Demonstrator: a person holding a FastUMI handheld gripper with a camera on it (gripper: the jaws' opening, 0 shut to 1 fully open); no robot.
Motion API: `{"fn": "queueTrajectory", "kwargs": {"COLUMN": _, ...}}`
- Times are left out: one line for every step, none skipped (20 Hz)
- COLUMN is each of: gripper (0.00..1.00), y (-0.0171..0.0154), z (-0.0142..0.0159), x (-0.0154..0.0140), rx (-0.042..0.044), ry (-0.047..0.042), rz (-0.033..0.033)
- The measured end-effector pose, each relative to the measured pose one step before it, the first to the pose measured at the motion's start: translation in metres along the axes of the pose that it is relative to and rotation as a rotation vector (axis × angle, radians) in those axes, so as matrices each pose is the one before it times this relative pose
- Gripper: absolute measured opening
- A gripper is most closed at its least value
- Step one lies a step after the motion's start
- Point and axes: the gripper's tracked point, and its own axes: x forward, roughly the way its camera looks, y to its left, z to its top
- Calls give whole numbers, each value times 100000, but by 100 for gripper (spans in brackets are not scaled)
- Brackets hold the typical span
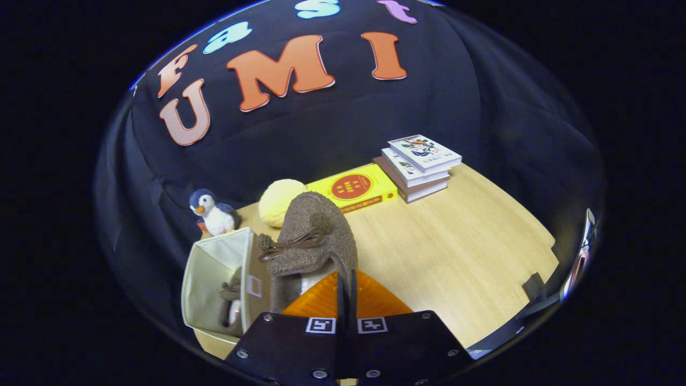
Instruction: Open the storage box then place both shoes into the box .Put the left shoe in first, then the right shoe, with the right side of both shoes facing outward in a uniform manner.
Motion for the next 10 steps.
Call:
{"fn": "queueTrajectory", "kwargs": {"gripper": 1, "y": 1750, "z": 127, "x": -398, "rx": 223, "ry": -178, "rz": 1864}}
{"fn": "queueTrajectory", "kwargs": {"gripper": 1, "y": 1685, "z": 99, "x": -443, "rx": -98, "ry": -435, "rz": 1552}}
{"fn": "queueTrajectory", "kwargs": {"gripper": 0, "y": 1366, "z": 128, "x": -328, "rx": -526, "ry": -796, "rz": 920}}
{"fn": "queueTrajectory", "kwargs": {"gripper": 1, "y": 1352, "z": 122, "x": -259, "rx": -586, "ry": -650, "rz": 752}}
{"fn": "queueTrajectory", "kwargs": {"gripper": 0, "y": 1214, "z": -86, "x": -137, "rx": -142, "ry": -417, "rz": 746}}
{"fn": "queueTrajectory", "kwargs": {"gripper": 1, "y": 1200, "z": -180, "x": -74, "rx": -27, "ry": -121, "rz": 863}}
{"fn": "queueTrajectory", "kwargs": {"gripper": 1, "y": 1035, "z": -309, "x": 132, "rx": 1, "ry": 147, "rz": 805}}
{"fn": "queueTrajectory", "kwargs": {"gripper": 1, "y": 936, "z": -347, "x": 146, "rx": -130, "ry": 425, "rz": 708}}
{"fn": "queueTrajectory", "kwargs": {"gripper": 1, "y": 746, "z": -395, "x": 246, "rx": -159, "ry": 211, "rz": 284}}
{"fn": "queueTrajectory", "kwargs": {"gripper": 1, "y": 599, "z": -625, "x": 334, "rx": -564, "ry": 908, "rz": 170}}
